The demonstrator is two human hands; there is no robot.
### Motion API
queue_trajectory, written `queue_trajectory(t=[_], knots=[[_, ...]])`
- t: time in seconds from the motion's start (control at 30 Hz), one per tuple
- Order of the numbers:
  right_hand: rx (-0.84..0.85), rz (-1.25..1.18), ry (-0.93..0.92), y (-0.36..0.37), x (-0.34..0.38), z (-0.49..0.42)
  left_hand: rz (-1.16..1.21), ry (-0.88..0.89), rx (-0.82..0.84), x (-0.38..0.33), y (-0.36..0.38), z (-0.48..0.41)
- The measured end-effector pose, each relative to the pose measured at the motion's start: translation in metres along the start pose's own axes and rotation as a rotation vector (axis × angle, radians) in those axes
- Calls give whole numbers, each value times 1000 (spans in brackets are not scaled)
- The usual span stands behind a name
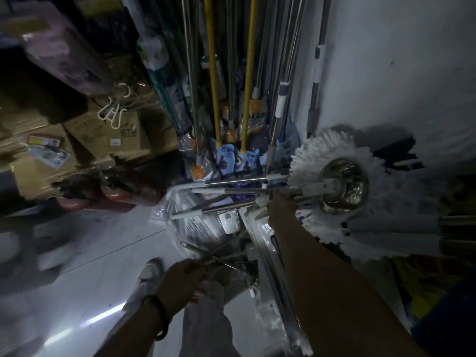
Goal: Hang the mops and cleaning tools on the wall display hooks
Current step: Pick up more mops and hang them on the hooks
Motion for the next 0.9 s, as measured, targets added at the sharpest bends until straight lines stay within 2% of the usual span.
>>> queue_trajectory(t=[0.17, 0.4, 0.47, 0.63, 0.8, 0.83, 0.9], knots=[[-18, 51, -235, -3, 4, 46, -35, -1, -18, 2, -19, 1], [124, -103, -256, 21, -33, 81, -79, 117, -18, -18, -38, -4], [172, -134, -308, 29, -34, 99, 9, 73, 5, -13, -47, -9], [266, -181, -264, 26, -23, 182, 285, -73, 61, -6, -73, -4], [330, -281, -178, 21, -36, 249, 862, -261, 139, -15, -99, -6], [319, -280, -175, 19, -38, 263, 976, -341, 74, -12, -109, -11], [322, -286, -169, 15, -42, 288, 910, -309, 16, -8, -123, -24]])
Point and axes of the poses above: each hand's wrist, its own z-axis away from the middle knuckle, its own y-axis out of the palm, x = y × z, the point moved 10 cm from there along -z, towards the middle knuckle, and after that the axes turned 11 degrees about -x, right-handed, at the moved point
